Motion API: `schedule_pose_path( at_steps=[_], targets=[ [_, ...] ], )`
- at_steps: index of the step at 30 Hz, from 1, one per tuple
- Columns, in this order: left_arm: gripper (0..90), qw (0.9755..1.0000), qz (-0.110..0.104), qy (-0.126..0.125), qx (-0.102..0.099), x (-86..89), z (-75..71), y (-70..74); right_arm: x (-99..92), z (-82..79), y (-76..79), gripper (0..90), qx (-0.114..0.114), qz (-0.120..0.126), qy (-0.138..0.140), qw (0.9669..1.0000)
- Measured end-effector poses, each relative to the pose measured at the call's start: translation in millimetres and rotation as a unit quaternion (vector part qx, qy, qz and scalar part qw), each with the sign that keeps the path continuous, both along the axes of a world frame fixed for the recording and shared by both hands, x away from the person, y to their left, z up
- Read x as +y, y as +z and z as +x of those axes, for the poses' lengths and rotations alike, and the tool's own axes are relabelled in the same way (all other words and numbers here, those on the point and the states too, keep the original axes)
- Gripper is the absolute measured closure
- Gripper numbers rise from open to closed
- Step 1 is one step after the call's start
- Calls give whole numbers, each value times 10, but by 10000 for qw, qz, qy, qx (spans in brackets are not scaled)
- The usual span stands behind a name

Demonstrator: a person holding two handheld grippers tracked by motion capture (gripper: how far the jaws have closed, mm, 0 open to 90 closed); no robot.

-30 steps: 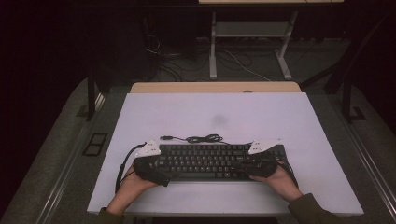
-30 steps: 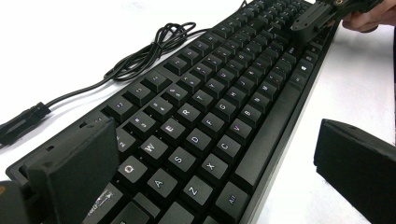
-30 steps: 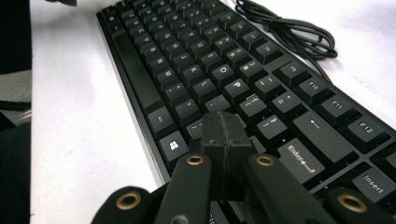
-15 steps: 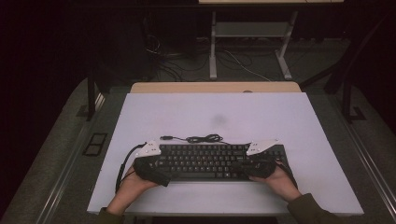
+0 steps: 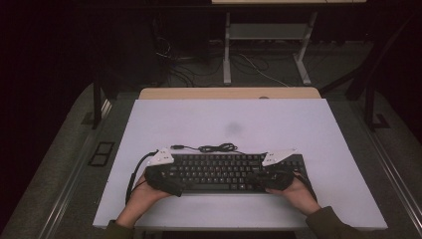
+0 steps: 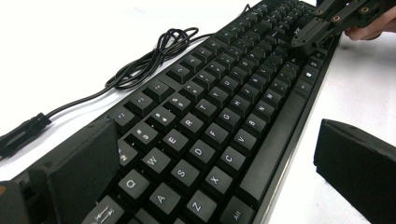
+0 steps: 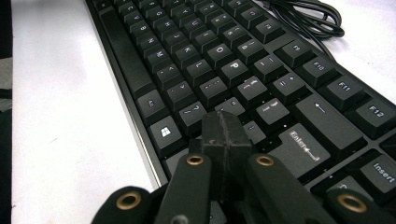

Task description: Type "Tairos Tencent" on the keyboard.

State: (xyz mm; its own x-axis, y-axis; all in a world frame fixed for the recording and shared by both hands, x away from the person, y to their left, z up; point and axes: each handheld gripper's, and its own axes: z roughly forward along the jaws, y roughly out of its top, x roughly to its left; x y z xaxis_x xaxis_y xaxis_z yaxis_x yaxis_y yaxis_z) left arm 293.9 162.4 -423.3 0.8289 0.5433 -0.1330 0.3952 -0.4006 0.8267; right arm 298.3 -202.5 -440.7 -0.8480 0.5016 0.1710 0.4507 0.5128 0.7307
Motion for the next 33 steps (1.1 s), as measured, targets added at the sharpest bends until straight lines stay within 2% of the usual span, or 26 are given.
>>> schedule_pose_path(
  at_steps=[13,22,25,33],
  targets=[
    [13,10000,8,-27,-4,-108,90,-13,-2,0,-3,894,16,18,-14,10000],
    [67,10000,-56,-18,-8,-155,164,8,-5,1,-4,894,13,16,-8,10000],
    [123,9999,-96,-1,-33,-169,188,24,-5,1,-5,894,23,24,-4,10000],
    [191,9999,-157,14,-31,-232,265,59,3,-3,-5,894,15,19,11,10000]
  ],
)
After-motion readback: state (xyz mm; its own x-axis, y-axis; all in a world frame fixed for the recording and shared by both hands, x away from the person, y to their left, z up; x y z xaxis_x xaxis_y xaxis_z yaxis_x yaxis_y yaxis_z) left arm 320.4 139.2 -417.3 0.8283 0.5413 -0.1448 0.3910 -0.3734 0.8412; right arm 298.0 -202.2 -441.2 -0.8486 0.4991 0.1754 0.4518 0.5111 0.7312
